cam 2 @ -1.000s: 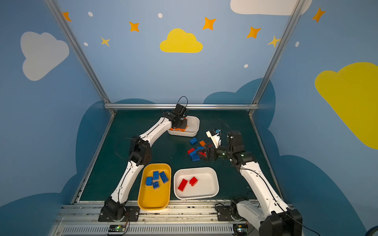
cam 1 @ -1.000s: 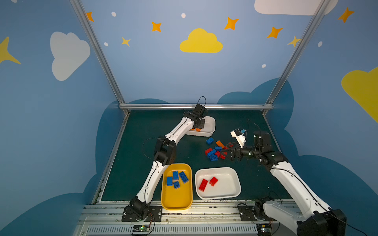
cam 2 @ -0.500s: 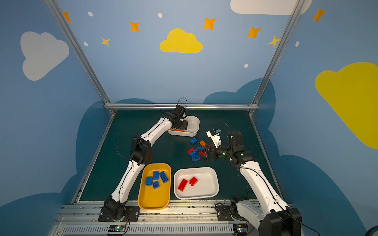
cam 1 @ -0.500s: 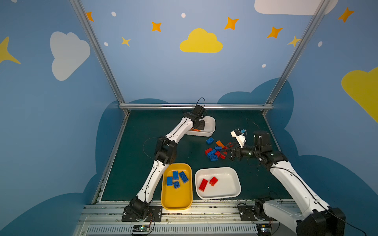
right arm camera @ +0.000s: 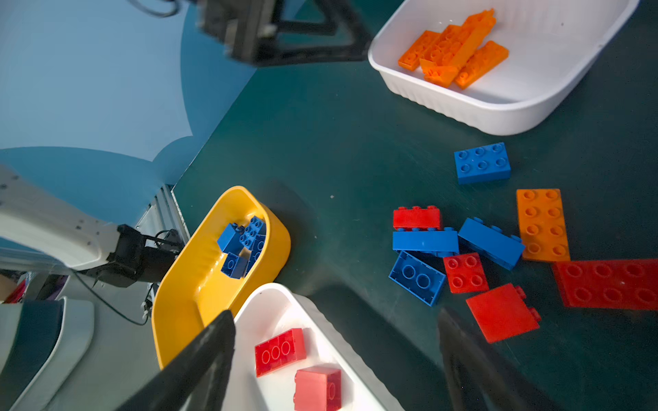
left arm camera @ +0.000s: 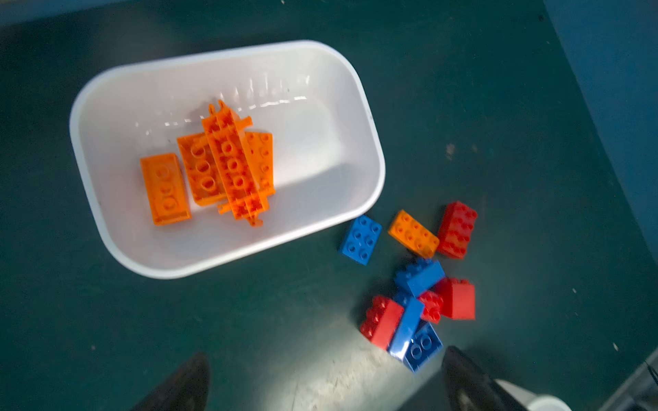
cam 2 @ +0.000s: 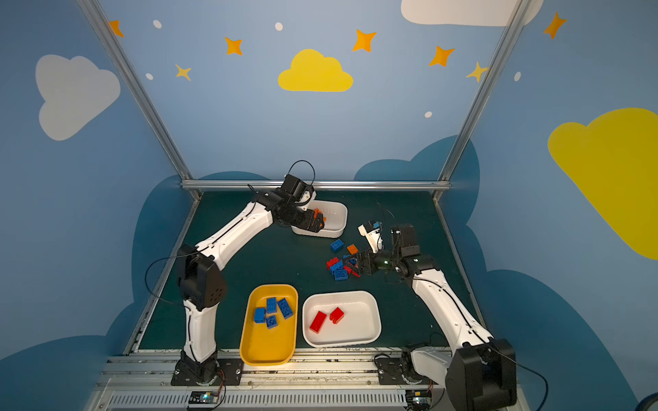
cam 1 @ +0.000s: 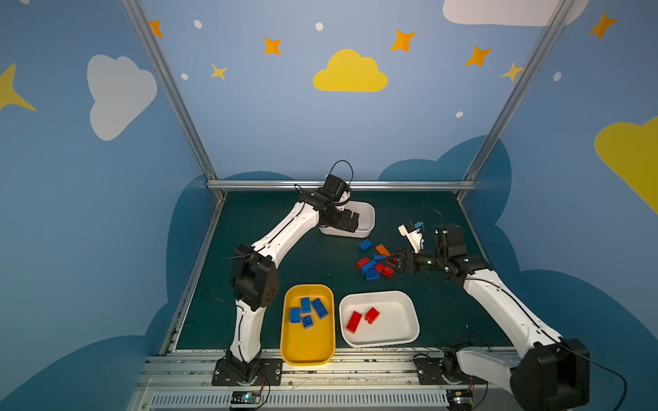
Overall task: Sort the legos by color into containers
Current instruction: 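Draw the left gripper back while the right gripper moves over the pile, then lower the right gripper onto a blue brick beside an orange brick and grasp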
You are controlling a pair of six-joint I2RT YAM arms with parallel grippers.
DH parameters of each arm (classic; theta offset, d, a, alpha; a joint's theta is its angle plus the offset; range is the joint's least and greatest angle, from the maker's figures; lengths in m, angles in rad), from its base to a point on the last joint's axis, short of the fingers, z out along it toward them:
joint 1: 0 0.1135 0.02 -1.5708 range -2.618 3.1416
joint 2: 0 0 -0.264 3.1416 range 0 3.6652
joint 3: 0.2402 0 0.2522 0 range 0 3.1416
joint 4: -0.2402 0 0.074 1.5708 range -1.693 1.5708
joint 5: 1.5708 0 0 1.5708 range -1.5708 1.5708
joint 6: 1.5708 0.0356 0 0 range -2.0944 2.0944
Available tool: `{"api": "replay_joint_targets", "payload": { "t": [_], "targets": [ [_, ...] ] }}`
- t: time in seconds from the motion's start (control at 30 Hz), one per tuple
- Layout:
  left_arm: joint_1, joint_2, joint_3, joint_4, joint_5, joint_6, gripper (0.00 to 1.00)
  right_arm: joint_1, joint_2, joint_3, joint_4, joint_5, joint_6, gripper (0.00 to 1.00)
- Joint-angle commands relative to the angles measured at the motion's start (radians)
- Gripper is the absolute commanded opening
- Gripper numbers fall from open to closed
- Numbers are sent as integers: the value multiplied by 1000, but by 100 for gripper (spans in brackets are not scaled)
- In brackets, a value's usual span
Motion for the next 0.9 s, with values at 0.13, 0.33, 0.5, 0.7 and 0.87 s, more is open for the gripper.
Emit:
{"api": "replay_joint_targets", "payload": {
  "t": [0.13,0.33,0.5,0.7,0.87],
  "targets": [
    [34,-238,-319,96,180,14,100,131,142,73,76,315,200,87],
    [71,-412,-529,164,265,-25,100,212,268,117,125,572,380,87],
    [103,-539,-674,250,291,-58,100,238,398,187,149,683,470,85],
    [126,-604,-753,244,291,-72,100,279,562,332,101,751,525,81],
    [138,-632,-785,219,286,-82,100,296,663,415,84,851,508,76]
  ]
}}
